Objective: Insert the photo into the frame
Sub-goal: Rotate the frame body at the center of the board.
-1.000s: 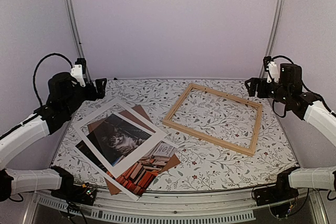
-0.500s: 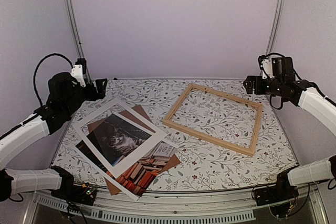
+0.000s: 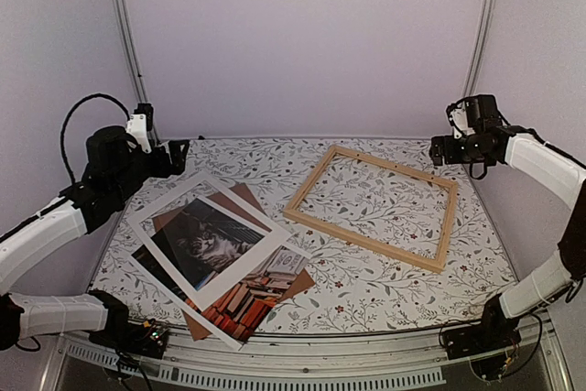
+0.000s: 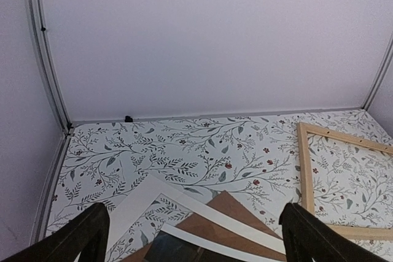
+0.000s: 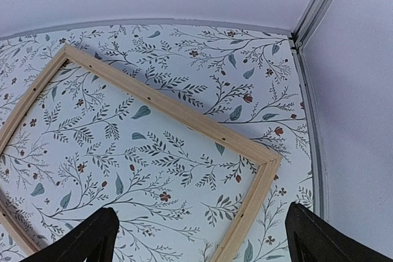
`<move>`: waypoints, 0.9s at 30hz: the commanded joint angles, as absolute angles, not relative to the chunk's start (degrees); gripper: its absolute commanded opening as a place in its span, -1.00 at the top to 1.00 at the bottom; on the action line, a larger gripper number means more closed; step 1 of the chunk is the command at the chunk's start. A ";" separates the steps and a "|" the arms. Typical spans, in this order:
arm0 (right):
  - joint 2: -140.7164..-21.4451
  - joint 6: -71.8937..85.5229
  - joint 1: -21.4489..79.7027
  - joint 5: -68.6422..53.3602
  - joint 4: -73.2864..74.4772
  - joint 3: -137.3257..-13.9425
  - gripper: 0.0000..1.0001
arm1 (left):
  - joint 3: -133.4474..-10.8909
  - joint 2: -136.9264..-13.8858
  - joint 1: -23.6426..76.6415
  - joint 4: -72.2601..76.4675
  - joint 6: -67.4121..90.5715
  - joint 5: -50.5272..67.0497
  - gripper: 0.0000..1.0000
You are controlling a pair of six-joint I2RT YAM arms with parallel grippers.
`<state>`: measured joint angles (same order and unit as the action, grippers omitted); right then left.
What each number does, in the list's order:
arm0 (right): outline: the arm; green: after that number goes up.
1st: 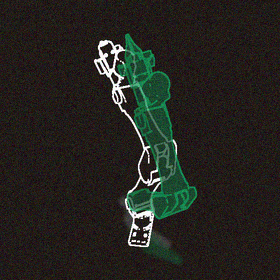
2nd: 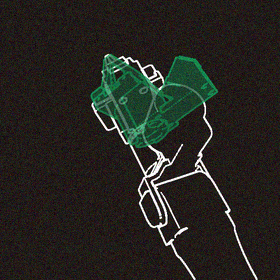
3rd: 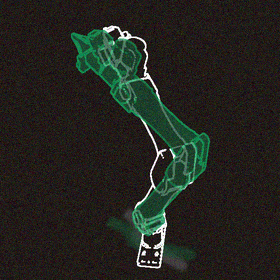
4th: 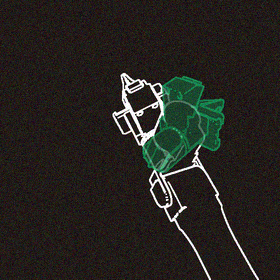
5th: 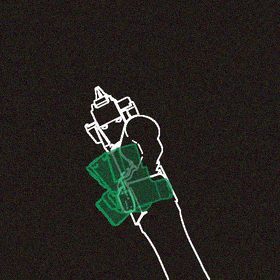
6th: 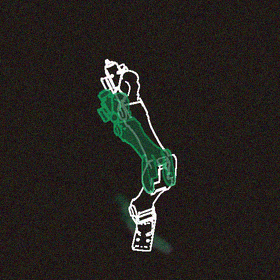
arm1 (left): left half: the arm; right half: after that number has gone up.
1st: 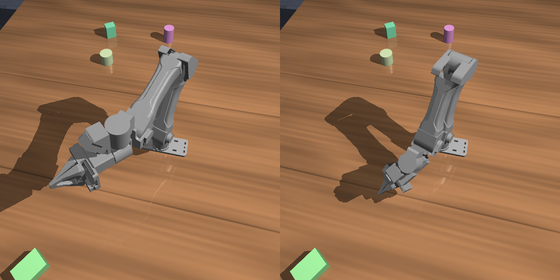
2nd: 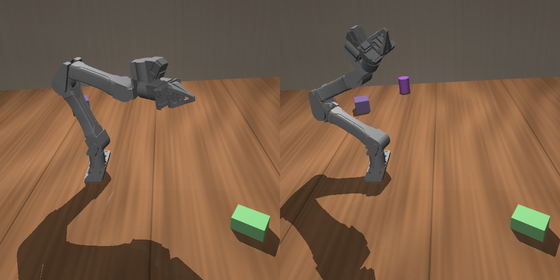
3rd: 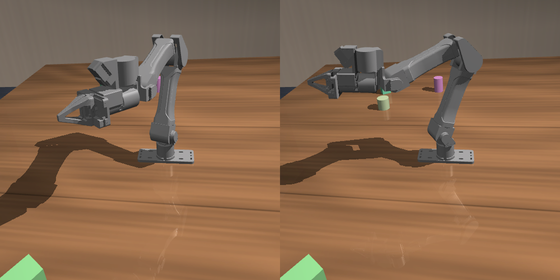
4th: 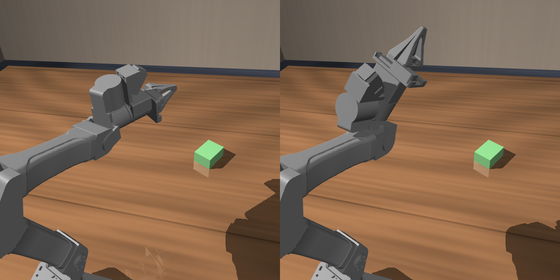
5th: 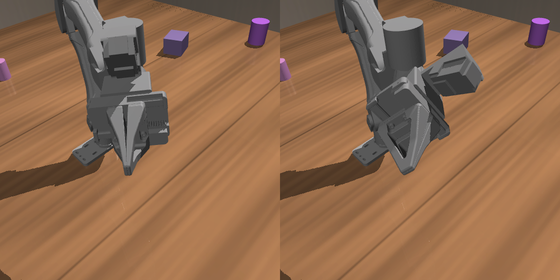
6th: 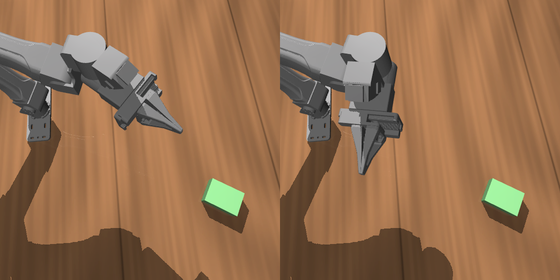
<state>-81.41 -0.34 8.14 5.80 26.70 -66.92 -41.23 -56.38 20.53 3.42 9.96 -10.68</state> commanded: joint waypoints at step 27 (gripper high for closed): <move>-126.78 -25.71 0.89 -8.02 33.46 -96.92 -0.93 | -43.68 -60.24 19.91 2.29 9.80 -8.43 -0.99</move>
<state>-124.01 -21.37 1.41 -6.63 32.71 -93.30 -42.04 -59.59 20.49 2.26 10.11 -8.97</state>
